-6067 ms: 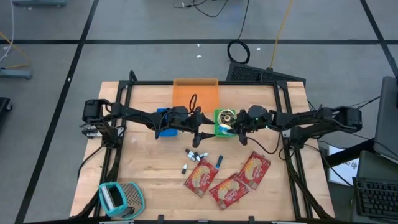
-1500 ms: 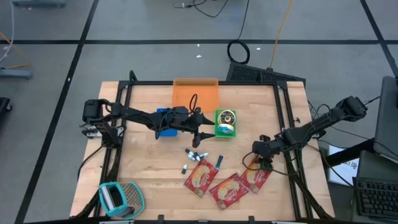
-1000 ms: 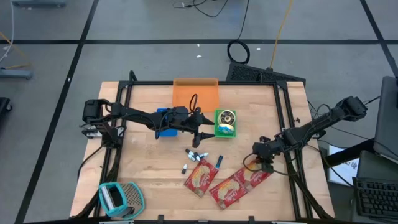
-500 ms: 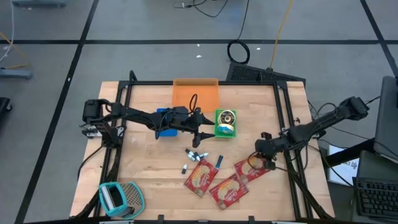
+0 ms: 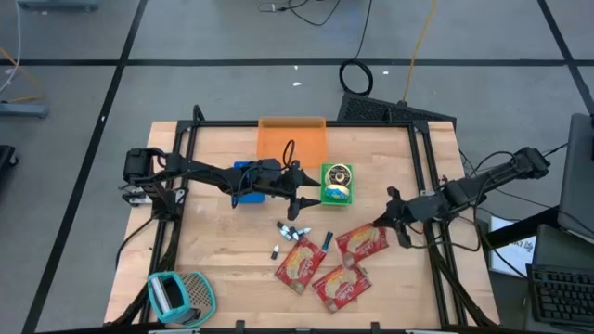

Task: Pick & Place Food Item
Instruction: Put the right red popcorn bag into the orange bin

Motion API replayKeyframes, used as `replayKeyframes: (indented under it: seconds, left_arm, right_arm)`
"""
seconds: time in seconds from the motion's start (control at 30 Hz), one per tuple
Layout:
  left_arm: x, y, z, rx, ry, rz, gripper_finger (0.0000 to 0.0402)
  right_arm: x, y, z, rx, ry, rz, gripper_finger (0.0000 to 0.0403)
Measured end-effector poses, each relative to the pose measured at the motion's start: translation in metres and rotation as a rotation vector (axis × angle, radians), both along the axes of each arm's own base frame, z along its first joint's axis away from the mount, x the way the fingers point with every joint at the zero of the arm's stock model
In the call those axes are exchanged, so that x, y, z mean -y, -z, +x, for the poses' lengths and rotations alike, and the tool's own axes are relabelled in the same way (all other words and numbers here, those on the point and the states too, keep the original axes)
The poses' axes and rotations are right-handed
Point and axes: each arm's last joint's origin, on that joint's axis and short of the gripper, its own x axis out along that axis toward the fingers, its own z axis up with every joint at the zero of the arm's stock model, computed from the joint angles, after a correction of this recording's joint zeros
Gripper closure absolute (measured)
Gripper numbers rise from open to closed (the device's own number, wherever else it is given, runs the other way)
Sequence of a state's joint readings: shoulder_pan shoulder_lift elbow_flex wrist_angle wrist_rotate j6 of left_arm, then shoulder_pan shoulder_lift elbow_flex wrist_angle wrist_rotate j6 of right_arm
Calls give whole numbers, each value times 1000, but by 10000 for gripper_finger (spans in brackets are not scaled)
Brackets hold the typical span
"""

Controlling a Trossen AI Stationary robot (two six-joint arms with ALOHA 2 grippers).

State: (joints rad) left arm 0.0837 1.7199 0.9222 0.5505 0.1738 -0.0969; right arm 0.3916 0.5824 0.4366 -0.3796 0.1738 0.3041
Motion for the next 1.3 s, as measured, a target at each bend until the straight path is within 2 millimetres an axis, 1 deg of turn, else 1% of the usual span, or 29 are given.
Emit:
replayKeyframes:
  seconds: [0.17, 0.33, 0.43, 0.63, 0.77, 0.97, 1.07, 1.2, 1.3]
  left_arm:
    - [6, -3, 1, 28, 11, -28, 123]
    - [10, -5, 2, 50, 20, -32, 123]
    - [10, -5, 2, 54, 9, -36, 123]
    - [9, -6, 2, 55, -43, -49, 123]
    - [8, -7, 2, 72, -47, -50, 123]
    - [9, -12, 3, 119, -26, -45, 123]
    - [9, -13, 3, 134, -27, -49, 123]
    - [9, -15, 3, 152, -28, -50, 123]
    - [8, -18, 4, 182, -60, -50, 123]
  right_arm:
    - [5, -11, -2, 131, 65, -110, 401]
    - [12, -16, -2, 202, 231, -284, 401]
    - [13, -18, 1, 257, 311, -373, 401]
    - [12, -17, 9, 394, 340, -492, 401]
    - [12, -11, 12, 451, 349, -520, 401]
    - [16, 0, 12, 431, 379, -514, 401]
    - [18, -1, 12, 435, 395, -504, 401]
    - [19, -6, 14, 482, 418, -482, 401]
    - [19, -7, 16, 500, 424, -480, 401]
